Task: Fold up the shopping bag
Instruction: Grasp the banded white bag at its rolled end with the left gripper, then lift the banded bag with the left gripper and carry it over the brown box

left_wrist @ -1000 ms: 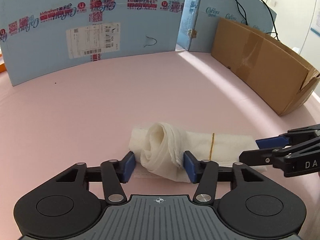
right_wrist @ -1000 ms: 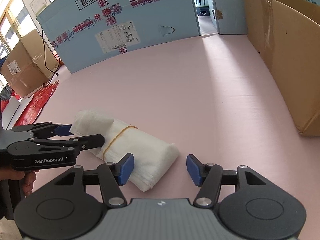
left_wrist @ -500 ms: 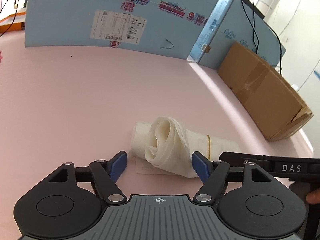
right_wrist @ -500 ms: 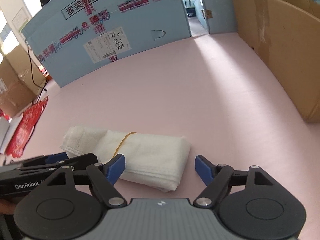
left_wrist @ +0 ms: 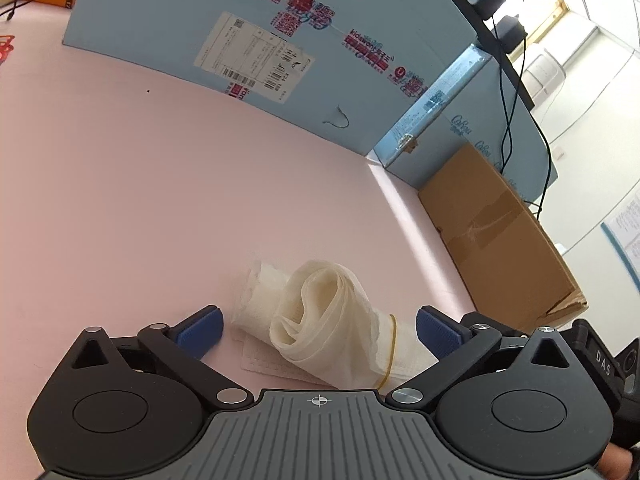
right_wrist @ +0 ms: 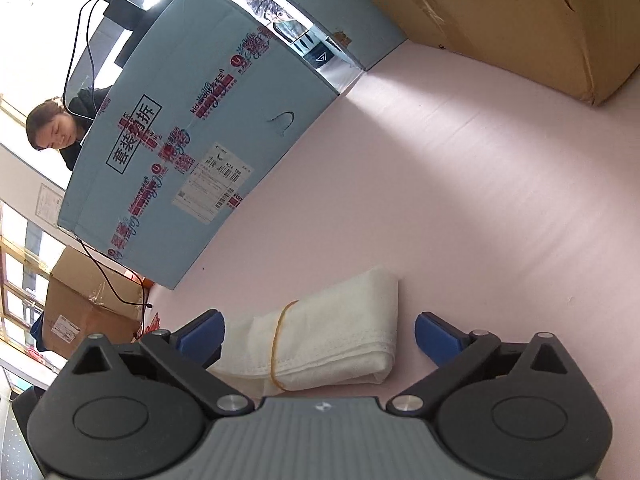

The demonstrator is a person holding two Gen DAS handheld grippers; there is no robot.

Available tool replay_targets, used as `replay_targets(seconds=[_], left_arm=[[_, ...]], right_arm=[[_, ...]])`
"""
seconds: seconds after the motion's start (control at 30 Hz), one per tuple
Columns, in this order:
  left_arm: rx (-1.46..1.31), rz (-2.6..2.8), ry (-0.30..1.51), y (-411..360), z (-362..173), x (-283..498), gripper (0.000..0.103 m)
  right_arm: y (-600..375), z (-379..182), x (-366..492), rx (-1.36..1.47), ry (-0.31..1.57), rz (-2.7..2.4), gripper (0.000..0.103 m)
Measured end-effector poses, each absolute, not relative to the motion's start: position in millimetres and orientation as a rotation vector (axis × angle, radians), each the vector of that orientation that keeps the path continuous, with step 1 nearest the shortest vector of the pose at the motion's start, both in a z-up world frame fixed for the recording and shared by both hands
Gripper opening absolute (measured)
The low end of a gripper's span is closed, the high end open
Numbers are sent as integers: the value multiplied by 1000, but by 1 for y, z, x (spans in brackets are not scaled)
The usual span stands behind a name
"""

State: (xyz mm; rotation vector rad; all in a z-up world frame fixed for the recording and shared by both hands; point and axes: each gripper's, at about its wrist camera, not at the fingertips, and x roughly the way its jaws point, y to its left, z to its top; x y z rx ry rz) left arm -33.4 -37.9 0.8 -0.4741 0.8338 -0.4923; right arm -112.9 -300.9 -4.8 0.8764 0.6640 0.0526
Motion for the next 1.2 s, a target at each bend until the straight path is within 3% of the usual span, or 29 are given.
replay_targets(seconds=[0.2, 0.27, 0.37, 0.43, 0.47, 0.5, 0.57, 0.67, 0.83, 1.2], left_arm=[[-544, -424, 846, -40, 3, -31, 103], [-563, -406, 865, -40, 4, -30, 102], [-573, -378, 884, -41, 6, -30, 102], [-584, -356, 888, -40, 6, -32, 99], [-588, -344, 890, -40, 6, -33, 94], [-593, -329, 895, -39, 6, -33, 89], [-604, -295, 907, -35, 5, -33, 57], [-664, -299, 926, -30, 1, -34, 41], [-858, -414, 900, -33, -5, -45, 36], [-912, -467, 774, -70, 23, -58, 36]], right_arm=[[-307, -9, -116, 945, 668, 116, 102], [-312, -11, -113, 976, 695, 153, 93], [-319, -15, -111, 990, 735, 154, 62], [-326, -21, -111, 1010, 766, 144, 30], [-329, -24, -111, 1022, 775, 144, 26], [-333, -27, -111, 1041, 780, 151, 26], [-336, -29, -110, 1045, 788, 172, 24], [-337, -25, -105, 1000, 809, 199, 24], [-343, -16, -100, 947, 815, 226, 23], [-378, 33, -101, 765, 713, 336, 23]])
